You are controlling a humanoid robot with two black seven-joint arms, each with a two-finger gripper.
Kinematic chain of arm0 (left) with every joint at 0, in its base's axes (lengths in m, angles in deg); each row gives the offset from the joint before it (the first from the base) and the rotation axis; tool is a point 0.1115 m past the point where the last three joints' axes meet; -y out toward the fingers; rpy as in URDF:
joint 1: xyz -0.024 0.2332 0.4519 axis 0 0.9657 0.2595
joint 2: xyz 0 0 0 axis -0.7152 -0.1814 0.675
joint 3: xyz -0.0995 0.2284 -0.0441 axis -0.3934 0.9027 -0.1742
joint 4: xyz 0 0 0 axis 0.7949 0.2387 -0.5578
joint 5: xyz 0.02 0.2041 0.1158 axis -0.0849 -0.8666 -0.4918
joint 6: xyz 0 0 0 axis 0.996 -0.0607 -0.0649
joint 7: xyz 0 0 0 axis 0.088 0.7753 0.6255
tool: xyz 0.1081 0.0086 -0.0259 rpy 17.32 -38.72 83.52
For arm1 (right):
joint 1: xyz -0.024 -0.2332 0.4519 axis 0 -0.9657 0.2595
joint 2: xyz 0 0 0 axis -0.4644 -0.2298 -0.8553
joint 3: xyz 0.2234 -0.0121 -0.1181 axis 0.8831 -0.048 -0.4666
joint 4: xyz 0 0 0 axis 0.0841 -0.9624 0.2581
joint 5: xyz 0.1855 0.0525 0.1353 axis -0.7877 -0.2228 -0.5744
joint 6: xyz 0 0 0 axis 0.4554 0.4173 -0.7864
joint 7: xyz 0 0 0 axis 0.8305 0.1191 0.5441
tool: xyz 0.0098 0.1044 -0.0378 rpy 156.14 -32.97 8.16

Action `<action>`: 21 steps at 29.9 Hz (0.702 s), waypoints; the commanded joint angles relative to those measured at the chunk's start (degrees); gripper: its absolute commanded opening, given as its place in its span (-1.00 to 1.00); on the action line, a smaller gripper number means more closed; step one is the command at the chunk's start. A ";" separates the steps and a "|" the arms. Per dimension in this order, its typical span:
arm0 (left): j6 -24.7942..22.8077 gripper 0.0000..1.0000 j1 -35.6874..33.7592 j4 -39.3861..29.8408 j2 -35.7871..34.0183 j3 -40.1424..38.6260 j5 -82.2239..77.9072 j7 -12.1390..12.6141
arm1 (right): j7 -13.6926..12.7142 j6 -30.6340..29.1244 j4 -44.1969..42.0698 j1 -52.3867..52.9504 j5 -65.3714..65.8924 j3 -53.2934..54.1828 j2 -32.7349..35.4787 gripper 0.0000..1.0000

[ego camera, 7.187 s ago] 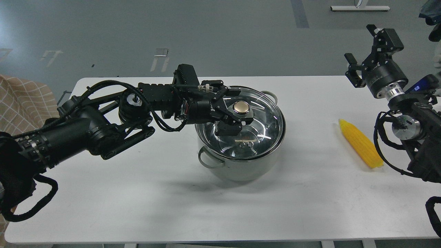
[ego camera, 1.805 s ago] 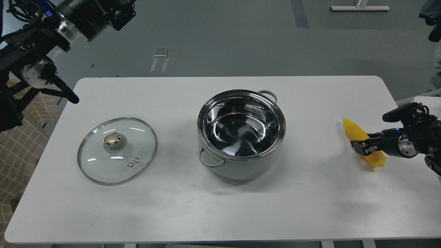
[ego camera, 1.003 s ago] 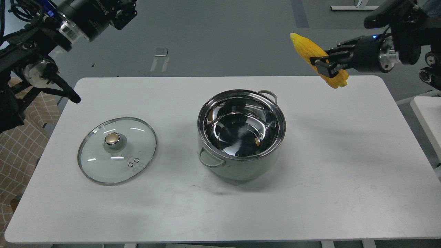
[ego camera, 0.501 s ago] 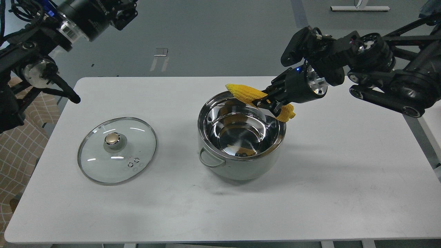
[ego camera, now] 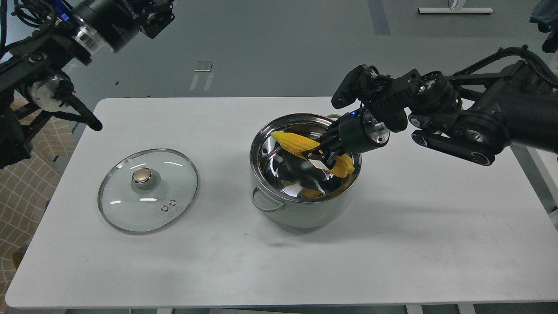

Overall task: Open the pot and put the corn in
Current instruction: 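Lower the corn cob into the pot with the right gripper and release, then raise the right gripper up and away from the pot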

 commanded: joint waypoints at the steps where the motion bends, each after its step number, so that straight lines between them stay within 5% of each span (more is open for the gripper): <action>1: 0.00 0.77 0.04 0.00 0.01 0.00 0.00 0.00 | 0.01 0.05 -0.76 -0.77 0.04 0.00 -0.38 -0.14; 9: 0.00 0.77 0.04 0.00 0.01 0.00 0.00 0.00 | 0.01 -0.04 -0.76 -1.48 0.04 -0.09 -0.38 0.26; 21: 0.09 0.77 0.04 0.00 -0.08 -0.09 0.00 0.00 | 0.01 0.14 -0.93 2.46 -5.56 0.96 0.58 0.61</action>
